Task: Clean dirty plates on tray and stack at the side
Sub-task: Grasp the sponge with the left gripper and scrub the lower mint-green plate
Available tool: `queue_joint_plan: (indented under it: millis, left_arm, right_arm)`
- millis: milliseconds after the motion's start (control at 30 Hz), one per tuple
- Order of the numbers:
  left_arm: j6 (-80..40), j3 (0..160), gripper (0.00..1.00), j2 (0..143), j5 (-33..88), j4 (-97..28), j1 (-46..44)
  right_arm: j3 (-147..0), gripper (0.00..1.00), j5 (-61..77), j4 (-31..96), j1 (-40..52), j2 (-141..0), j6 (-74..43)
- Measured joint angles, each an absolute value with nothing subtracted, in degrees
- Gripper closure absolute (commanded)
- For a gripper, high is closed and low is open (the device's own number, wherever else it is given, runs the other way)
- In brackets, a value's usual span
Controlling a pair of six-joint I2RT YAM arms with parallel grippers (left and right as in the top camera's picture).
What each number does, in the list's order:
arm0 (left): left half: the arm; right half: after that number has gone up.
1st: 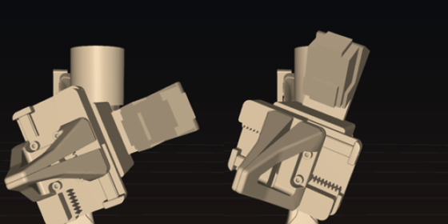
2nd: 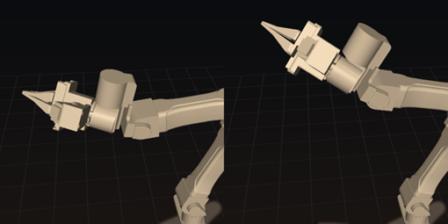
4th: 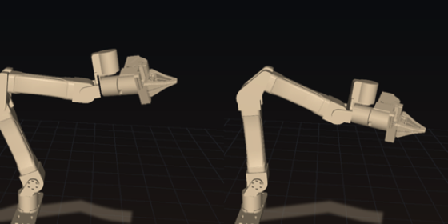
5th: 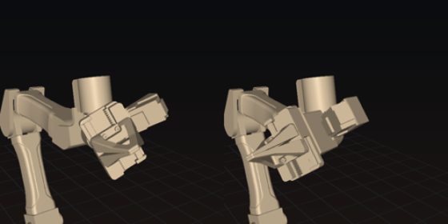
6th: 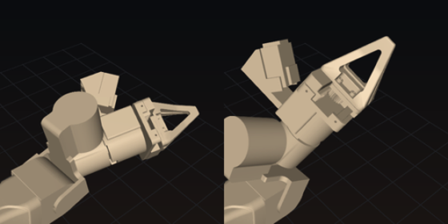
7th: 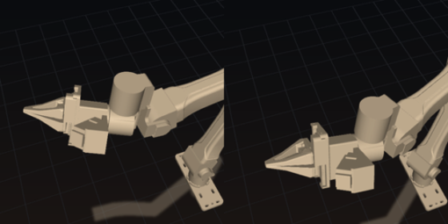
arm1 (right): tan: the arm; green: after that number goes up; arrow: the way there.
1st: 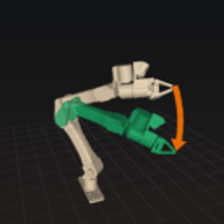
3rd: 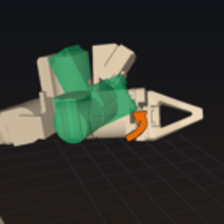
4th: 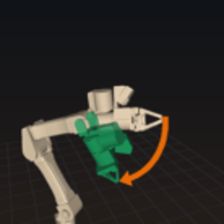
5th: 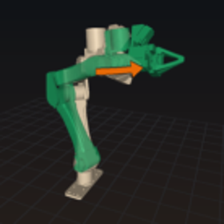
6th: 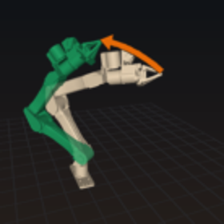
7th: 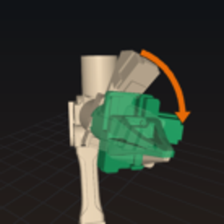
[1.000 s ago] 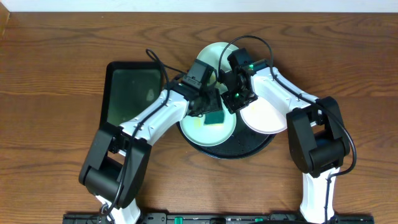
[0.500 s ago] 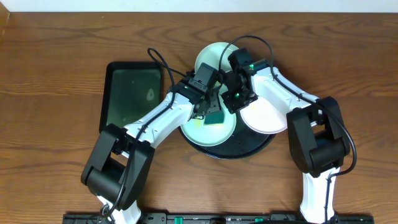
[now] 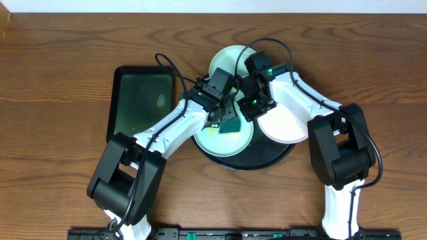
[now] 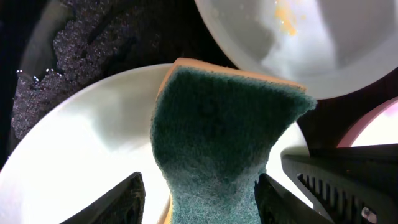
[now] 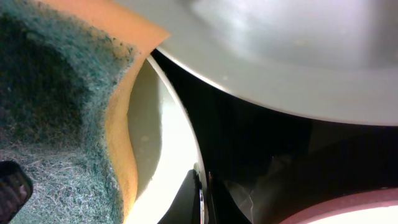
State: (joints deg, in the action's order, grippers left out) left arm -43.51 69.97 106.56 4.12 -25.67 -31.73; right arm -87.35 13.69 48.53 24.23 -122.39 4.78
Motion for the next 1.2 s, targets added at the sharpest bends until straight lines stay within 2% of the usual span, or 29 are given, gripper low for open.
queue_joint_plan:
  millis: [233,367,500,600,667,967,1200]
  left_arm:
    - [-43.7,69.9,0.42,108.3,4.7,-24.2,-32.9]
    - [-43.9,69.9,0.49,108.9,4.7,-24.0,-33.5]
    - [-44.2,69.9,0.67,109.6,4.7,-24.0,-33.5]
    - [-44.5,69.9,0.86,110.1,4.8,-24.1,-33.5]
    - [-44.2,69.9,0.92,110.1,4.8,-24.4,-33.5]
    - [-44.1,70.3,0.93,110.1,2.4,-31.0,-33.5]
    - [-44.1,71.0,0.92,110.1,-5.2,-38.1,-33.9]
  right_arm:
    - [-87.4,0.98,13.7,48.5,24.2,-122.4,4.8]
    - [-87.4,0.99,13.7,48.5,24.2,-122.4,4.8]
    - [-87.4,0.98,13.7,48.5,24.2,-122.4,4.8]
    - [-87.4,0.98,13.7,48.5,24.2,-122.4,4.8]
    - [-87.4,0.98,13.7,48.6,24.2,-122.4,4.8]
    - [-87.3,0.98,14.3,48.5,24.3,-122.4,4.8]
    - [-87.1,0.98,15.6,48.4,24.6,-122.4,4.8]
